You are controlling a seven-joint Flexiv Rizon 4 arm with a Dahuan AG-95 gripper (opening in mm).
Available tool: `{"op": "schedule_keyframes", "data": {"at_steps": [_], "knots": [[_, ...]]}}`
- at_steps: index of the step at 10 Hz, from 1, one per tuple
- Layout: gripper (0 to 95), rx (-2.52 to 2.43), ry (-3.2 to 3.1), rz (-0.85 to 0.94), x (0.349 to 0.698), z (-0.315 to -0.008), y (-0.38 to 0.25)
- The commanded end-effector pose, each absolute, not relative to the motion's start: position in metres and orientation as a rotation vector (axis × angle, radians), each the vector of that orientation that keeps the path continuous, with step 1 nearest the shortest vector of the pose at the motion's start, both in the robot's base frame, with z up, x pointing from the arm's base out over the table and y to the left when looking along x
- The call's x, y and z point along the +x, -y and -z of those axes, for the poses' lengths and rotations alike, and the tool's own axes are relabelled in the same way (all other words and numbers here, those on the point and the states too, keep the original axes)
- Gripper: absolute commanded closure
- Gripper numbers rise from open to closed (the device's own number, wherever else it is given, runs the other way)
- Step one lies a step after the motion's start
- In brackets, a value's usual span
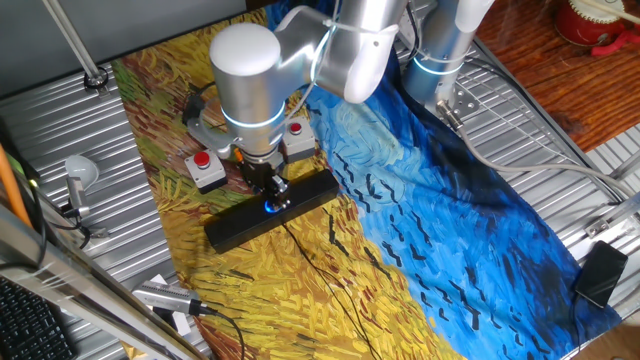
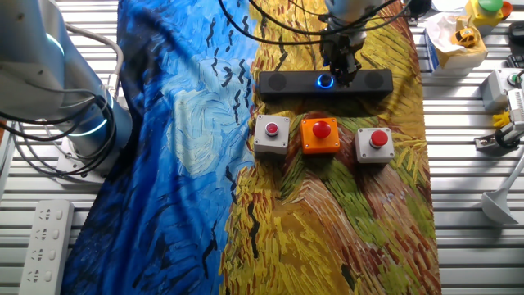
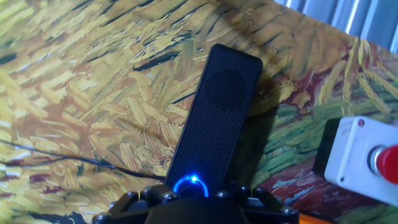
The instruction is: Turn the knob to decrease the volume of the speaker
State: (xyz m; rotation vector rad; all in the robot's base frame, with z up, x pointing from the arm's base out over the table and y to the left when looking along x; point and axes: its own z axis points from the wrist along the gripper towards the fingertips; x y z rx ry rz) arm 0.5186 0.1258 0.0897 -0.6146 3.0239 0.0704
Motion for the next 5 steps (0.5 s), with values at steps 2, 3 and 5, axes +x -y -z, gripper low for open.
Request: {"op": "schedule_keyframes", "data": {"at_steps": [2,3,5], "knots": [[76.0,-0.521,-3.047,-0.053,0.5181,-0.0897,-0.1253],[76.0,-0.525,-3.049,-0.045,0.5181,-0.0897,-0.1253],[95.0,-0.587,-3.049,-0.035,0.5181,-0.0897,-0.1253]]}}
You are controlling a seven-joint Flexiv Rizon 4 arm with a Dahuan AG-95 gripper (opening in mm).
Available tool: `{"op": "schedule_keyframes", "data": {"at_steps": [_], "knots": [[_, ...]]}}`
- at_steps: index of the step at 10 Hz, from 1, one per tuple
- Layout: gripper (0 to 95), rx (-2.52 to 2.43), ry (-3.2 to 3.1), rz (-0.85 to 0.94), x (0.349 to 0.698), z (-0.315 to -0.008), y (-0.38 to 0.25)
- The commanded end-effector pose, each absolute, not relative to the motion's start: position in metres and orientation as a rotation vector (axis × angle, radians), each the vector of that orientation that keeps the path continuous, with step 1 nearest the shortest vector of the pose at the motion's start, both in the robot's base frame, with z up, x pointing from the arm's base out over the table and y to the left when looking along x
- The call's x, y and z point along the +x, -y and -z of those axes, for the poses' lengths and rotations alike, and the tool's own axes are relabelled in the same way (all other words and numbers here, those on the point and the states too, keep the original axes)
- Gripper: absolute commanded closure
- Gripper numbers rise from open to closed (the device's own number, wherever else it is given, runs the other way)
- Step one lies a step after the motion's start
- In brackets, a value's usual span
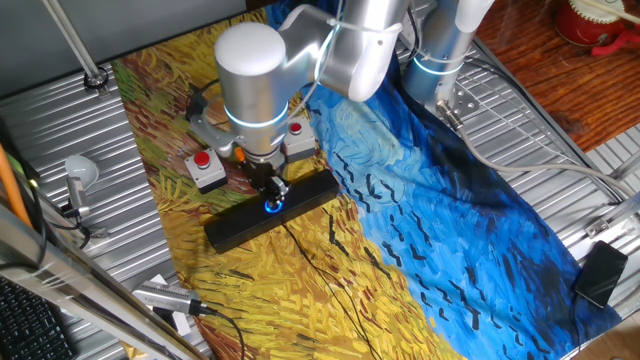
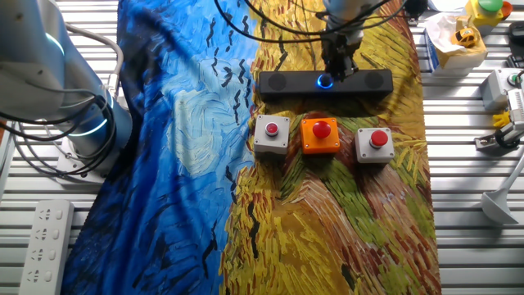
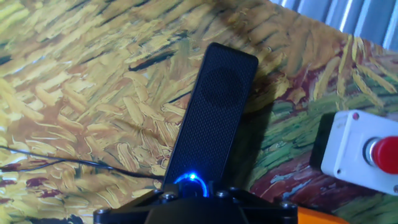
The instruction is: Turn the knob to decrease the volume of the speaker
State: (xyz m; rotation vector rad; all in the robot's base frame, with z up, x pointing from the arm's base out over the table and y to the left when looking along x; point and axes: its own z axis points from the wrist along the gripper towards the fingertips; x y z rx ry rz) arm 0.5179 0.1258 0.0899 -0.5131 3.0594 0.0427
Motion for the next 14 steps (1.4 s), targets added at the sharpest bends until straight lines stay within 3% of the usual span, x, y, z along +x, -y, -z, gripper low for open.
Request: {"op": "schedule_keyframes", "data": {"at_steps": [1,10,14], "knots": [[95.0,-0.622,-3.05,-0.019,0.517,-0.093,-0.124],[95.0,-0.967,-2.969,-0.031,0.504,-0.118,-0.016],[95.0,-0.962,-2.982,-0.04,0.502,-0.119,-0.013]]}}
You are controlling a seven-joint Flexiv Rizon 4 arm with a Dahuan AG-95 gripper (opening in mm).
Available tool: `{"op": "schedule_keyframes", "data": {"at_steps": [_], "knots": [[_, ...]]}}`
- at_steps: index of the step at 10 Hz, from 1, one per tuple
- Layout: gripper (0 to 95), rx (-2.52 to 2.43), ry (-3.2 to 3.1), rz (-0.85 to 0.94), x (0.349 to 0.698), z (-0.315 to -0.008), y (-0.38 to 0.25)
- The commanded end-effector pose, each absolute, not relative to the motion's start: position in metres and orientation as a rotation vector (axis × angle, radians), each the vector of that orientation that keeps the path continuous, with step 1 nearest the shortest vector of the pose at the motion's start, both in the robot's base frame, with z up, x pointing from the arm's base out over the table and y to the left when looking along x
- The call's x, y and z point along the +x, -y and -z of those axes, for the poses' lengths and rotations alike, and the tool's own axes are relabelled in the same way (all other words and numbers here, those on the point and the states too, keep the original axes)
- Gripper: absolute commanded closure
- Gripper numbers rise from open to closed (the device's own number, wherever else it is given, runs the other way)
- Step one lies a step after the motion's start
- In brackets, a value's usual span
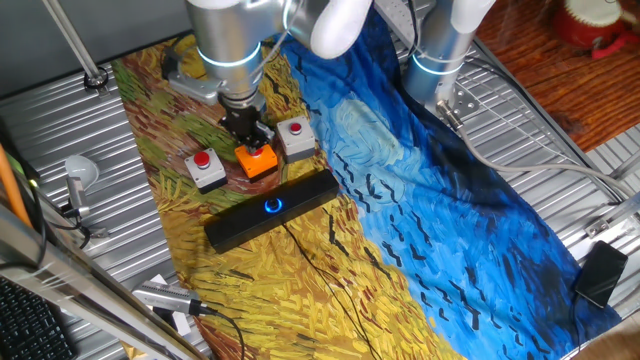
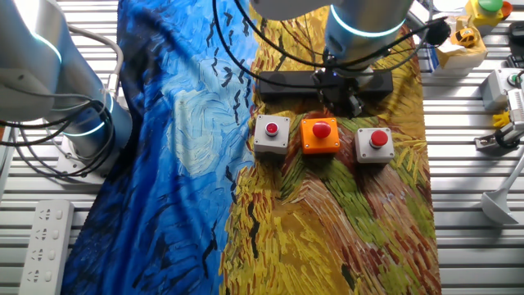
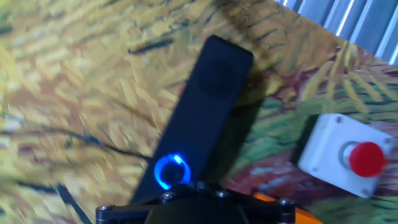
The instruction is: Turn the knob to decrease the volume of the speaker
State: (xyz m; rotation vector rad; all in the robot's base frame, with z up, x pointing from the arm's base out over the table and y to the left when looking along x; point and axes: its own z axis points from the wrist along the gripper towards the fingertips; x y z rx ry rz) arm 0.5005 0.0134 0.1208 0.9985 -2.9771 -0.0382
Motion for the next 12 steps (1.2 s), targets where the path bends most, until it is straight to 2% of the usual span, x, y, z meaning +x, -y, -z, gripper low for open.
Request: {"op": "schedule_keyframes", "data": {"at_steps": [1,5,9,12], "knots": [[95.0,0.931,3.012,0.047,0.502,-0.119,-0.013],[95.0,0.886,3.013,0.012,0.501,-0.121,-0.008],[95.0,1.104,2.944,0.018,0.502,-0.129,0.068],[95.0,1.248,2.897,0.04,0.517,-0.115,0.119]]}}
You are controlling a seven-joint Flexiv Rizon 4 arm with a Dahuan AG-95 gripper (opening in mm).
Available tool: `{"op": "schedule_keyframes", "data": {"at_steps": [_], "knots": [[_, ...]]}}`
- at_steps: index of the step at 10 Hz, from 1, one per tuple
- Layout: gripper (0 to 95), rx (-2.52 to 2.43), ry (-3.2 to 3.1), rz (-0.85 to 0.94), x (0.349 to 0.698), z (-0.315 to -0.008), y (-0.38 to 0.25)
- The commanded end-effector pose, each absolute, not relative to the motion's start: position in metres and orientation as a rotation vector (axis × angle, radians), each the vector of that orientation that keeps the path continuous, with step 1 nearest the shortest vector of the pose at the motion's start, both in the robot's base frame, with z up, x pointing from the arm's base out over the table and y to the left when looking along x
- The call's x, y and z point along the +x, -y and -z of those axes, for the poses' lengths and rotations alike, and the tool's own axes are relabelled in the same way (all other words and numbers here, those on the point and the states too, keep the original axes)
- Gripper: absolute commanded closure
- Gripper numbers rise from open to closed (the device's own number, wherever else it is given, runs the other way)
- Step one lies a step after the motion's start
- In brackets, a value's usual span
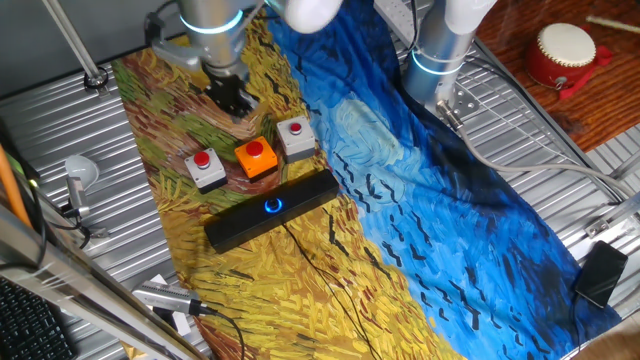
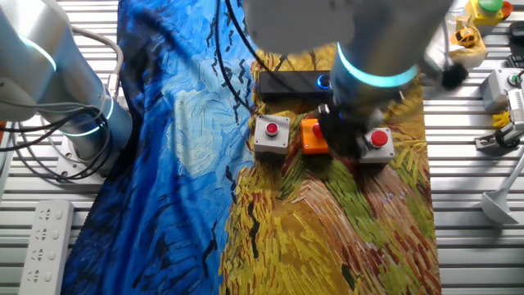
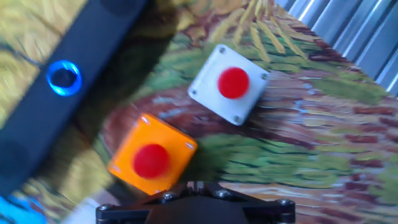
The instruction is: Turn the knob to decrease the volume of the speaker
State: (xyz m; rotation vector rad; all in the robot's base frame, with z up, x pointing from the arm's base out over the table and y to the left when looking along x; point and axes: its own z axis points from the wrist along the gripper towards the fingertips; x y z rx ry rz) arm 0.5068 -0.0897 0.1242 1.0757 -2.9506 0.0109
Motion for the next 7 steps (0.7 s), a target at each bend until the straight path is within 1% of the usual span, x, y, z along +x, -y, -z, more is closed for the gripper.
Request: {"op": "schedule_keyframes", "data": {"at_steps": [1,7], "knots": [[95.0,1.243,2.902,0.045,0.5176,-0.1111,0.1214],[95.0,1.202,2.918,0.03,0.5172,-0.1069,0.1209]]}}
